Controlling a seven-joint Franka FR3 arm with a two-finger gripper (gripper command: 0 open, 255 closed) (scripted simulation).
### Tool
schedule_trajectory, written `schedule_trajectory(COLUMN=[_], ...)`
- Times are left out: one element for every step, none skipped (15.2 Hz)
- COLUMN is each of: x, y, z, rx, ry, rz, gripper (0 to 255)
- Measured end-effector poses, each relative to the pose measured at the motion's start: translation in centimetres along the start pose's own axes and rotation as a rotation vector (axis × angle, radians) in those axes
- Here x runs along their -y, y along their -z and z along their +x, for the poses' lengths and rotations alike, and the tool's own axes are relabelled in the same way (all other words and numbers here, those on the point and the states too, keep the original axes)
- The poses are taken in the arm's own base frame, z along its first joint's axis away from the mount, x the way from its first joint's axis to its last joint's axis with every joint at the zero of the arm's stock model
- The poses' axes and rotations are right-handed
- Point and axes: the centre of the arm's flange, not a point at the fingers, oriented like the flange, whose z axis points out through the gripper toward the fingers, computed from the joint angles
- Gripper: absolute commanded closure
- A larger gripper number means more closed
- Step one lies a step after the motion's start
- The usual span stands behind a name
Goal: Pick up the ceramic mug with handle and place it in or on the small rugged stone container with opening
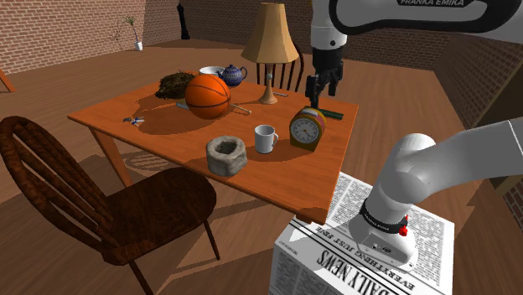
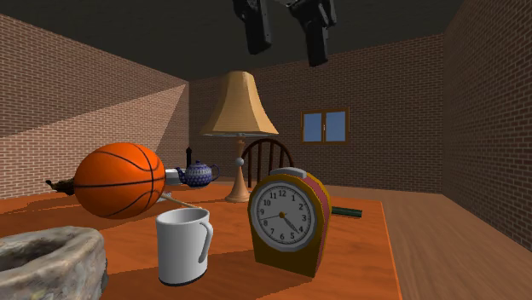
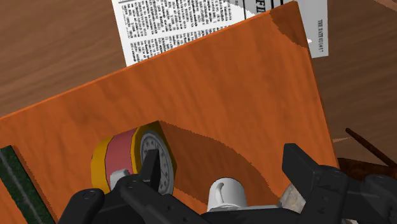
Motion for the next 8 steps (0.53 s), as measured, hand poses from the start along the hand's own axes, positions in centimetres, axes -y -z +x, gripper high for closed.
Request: schedule_trajectory(x=[0.0,0.2,0.3,0.7,1.0,1.5,1.9,2.1], y=[0.0,-0.3,-1.1,-1.8,-2.4,-3.3,-4.1,-4.8], z=[0.0,0.4,1.1,2.0,3.0,4.0,5.0,6.0], rx=[0.000,0.000,0.000,-0.001,-0.002,-0.002,-0.004,-0.005], ry=[0.000,-0.004,-0.009,-0.017,-0.024,-0.032,-0.040,-0.048], rz=[0.000,0.002,0.004,0.007,0.011,0.014,0.018,0.022], gripper=[0,0,0,0,0,0,0,0])
